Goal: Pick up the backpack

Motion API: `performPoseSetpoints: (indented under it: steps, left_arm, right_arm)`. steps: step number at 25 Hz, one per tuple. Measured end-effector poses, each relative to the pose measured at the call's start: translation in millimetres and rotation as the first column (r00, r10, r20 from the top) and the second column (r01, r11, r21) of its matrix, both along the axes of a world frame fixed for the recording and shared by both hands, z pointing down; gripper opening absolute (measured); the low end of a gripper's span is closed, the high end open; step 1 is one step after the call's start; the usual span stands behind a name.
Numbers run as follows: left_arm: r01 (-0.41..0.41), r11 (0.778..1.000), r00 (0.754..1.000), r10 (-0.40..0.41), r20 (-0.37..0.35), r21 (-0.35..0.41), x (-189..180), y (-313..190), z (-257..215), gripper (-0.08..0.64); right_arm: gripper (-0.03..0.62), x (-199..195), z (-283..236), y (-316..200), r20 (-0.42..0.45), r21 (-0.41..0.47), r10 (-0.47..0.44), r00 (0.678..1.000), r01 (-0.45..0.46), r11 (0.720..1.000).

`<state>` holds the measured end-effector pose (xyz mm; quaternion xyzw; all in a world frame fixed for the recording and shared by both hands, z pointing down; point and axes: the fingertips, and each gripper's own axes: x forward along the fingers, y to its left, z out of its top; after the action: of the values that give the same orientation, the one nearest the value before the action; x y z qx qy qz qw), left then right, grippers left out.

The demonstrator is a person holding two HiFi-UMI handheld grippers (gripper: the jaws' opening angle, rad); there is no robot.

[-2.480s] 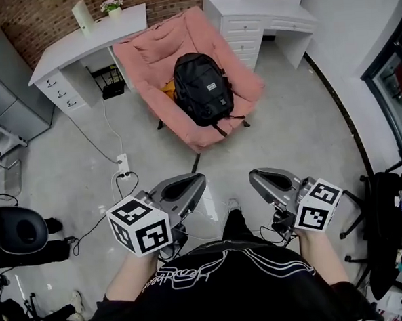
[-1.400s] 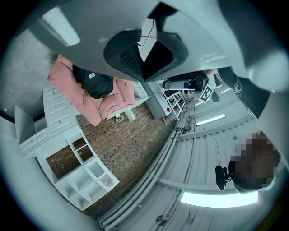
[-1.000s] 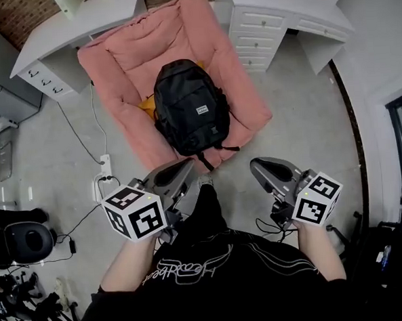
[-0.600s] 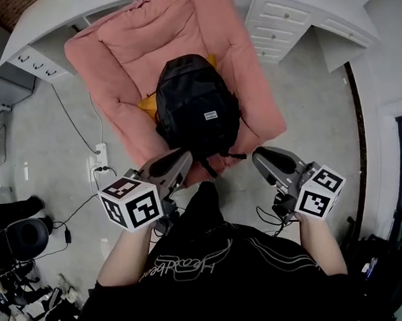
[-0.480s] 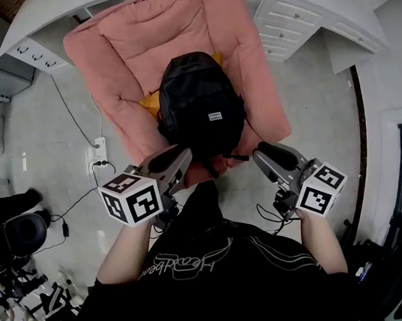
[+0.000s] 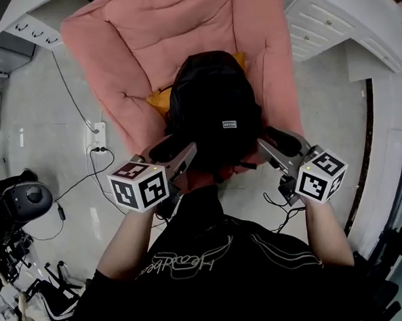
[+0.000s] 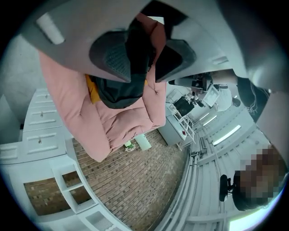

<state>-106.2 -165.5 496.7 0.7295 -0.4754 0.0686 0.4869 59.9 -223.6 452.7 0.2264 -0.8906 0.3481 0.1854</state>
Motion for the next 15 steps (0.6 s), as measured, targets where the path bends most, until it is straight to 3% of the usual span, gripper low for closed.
performPoseSetpoints:
  steps: [7,15]
  left_arm:
    - [0.028,0.996,0.999,-0.025,0.040,-0.083,-14.2,-22.5,57.7,0.249]
    - [0.086,0.985,0.994,-0.075,0.083,-0.152,-25.4,-46.9,108.9,0.287]
  right_arm:
    - [0.205,-2.5,57.5,-41.9,-0.140,0.001,-0.024,0.990,0.025,1.000]
    - [0.238,-3.3,121.9,-75.0,-0.283,-0.015,-0.069,0.957,0.068,0.998]
